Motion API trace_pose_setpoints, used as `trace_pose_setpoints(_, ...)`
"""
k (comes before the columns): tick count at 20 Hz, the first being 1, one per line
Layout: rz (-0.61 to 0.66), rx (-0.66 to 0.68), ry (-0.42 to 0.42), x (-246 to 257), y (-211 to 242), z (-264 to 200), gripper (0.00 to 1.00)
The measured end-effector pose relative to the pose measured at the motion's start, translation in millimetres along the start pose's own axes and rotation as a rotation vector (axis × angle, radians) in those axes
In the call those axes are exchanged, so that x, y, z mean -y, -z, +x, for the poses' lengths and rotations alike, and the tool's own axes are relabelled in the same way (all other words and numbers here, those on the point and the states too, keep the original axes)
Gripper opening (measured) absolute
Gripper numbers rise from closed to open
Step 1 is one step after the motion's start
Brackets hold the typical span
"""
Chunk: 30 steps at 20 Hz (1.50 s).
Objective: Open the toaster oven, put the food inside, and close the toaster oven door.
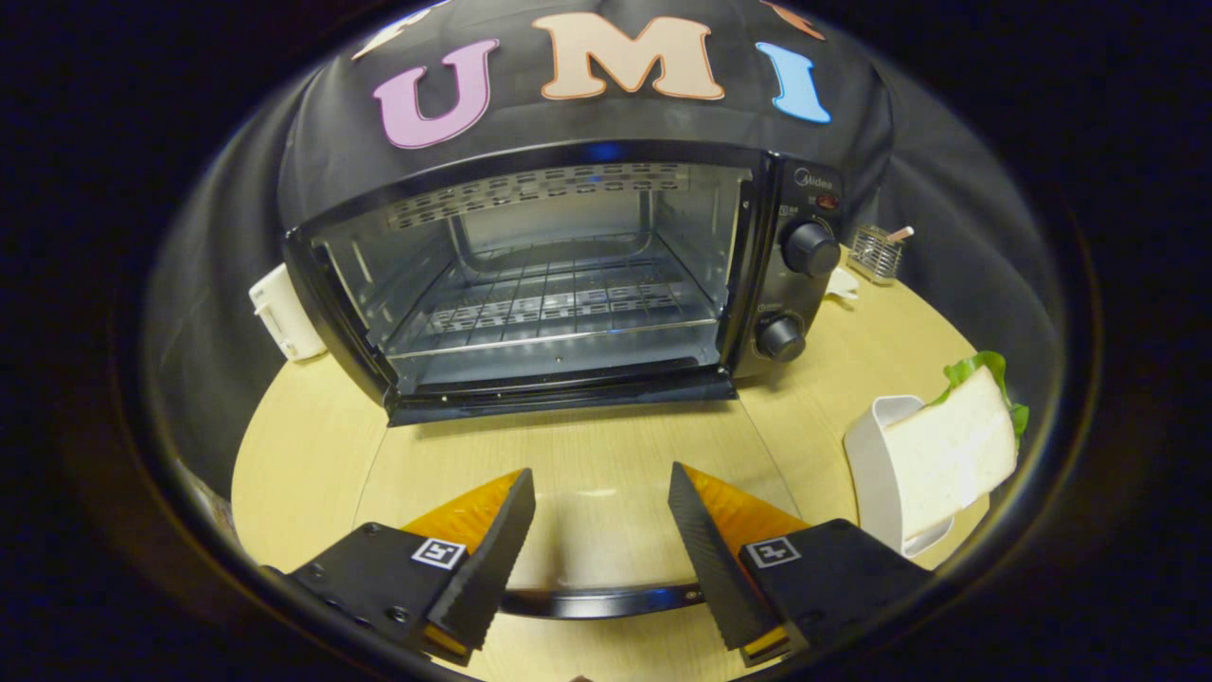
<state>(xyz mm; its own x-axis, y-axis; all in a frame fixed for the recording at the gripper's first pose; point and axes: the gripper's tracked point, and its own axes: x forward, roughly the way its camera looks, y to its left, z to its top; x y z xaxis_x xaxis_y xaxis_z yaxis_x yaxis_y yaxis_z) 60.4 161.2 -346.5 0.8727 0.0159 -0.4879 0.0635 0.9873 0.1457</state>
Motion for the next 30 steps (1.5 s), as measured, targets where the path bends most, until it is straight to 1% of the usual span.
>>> trace_pose_setpoints(2, 0.038, -0.012, -0.024, 2.3, -3.4, -6.4, 0.92)
trace_pose_setpoints(5, 0.088, 0.016, -0.017, 20.0, -21.4, -23.1, 0.91)
trace_pose_setpoints(7, 0.085, 0.045, -0.01, 36.7, -35.9, -35.8, 0.94)
trace_pose_setpoints(9, 0.067, 0.073, 0.018, 59.8, -52.2, -51.8, 0.96)
trace_pose_setpoints(13, 0.08, 0.132, 0.08, 111.1, -84.7, -85.2, 0.96)
trace_pose_setpoints(16, 0.087, 0.166, 0.125, 155.9, -100.4, -111.6, 0.96)
trace_pose_setpoints(19, 0.098, 0.215, 0.132, 194.3, -116.6, -128.2, 0.96)
trace_pose_setpoints(23, 0.163, 0.288, 0.105, 241.4, -128.5, -141.3, 0.96)
trace_pose_setpoints(26, 0.195, 0.306, 0.092, 273.1, -124.0, -141.0, 0.96)
trace_pose_setpoints(28, 0.239, 0.296, 0.044, 279.6, -119.5, -135.5, 0.96)
trace_pose_setpoints(30, 0.318, 0.279, -0.003, 283.5, -110.0, -128.2, 0.96)
